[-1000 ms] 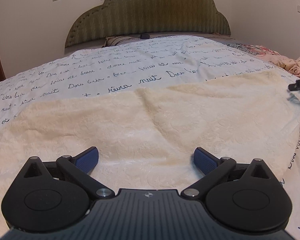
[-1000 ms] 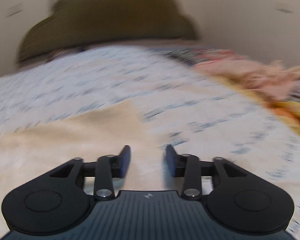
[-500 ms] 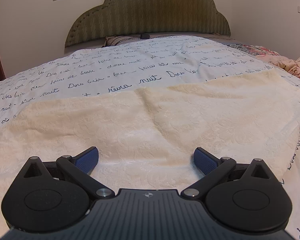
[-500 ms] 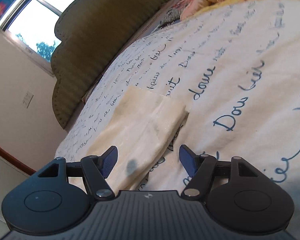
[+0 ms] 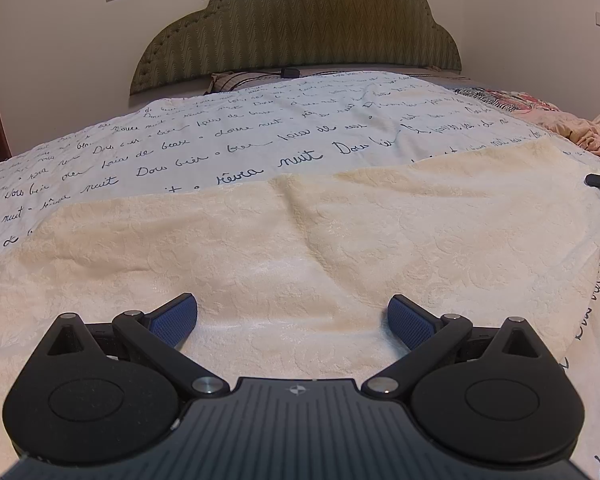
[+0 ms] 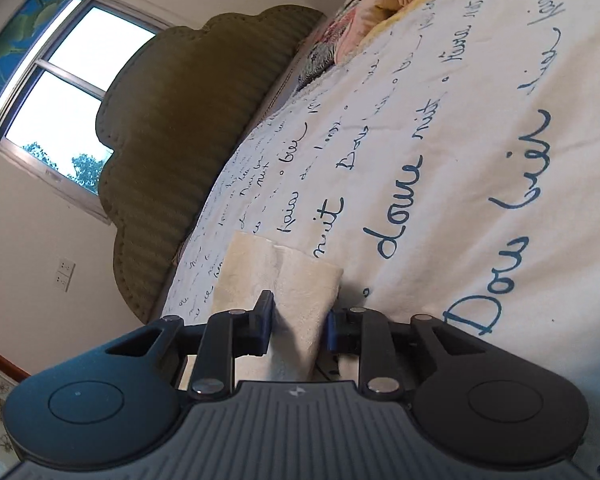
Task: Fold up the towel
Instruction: 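Grasp the pants' folded corner with the right gripper and lift it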
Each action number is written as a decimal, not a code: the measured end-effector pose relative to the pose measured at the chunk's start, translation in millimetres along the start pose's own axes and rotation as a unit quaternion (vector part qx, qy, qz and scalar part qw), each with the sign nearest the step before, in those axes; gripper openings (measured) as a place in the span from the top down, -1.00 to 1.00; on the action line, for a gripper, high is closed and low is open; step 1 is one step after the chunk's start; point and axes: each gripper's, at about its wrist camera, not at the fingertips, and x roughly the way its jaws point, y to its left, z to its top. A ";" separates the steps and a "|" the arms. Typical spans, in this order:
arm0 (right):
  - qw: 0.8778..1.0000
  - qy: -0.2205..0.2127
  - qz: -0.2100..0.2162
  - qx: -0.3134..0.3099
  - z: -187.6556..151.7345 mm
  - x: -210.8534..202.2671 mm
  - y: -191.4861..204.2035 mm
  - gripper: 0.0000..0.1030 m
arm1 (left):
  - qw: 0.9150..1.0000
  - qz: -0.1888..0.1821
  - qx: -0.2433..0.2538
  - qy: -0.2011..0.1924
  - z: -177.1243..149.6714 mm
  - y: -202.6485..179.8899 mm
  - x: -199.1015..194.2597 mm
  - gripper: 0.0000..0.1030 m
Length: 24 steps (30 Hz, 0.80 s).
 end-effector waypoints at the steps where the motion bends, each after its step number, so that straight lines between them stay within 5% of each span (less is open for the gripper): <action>1: 1.000 0.000 0.000 -0.001 -0.1 -0.3 -0.1 0.53 | 1.000 0.000 0.000 0.000 0.0 0.0 0.0 -1.00; 7: 0.998 0.029 0.044 0.029 2.7 0.8 -6.9 0.50 | 1.000 0.000 0.000 0.000 -0.1 -0.1 -0.2 -1.00; 19: 0.999 0.017 0.005 -0.048 -2.0 2.0 18.2 0.69 | 1.000 -0.004 -0.007 0.000 3.5 0.7 -5.6 -0.94; 24: 0.993 -0.001 0.007 -0.115 -5.3 -10.8 49.1 0.71 | 0.995 -0.077 -0.061 0.007 16.1 6.1 -13.9 -0.93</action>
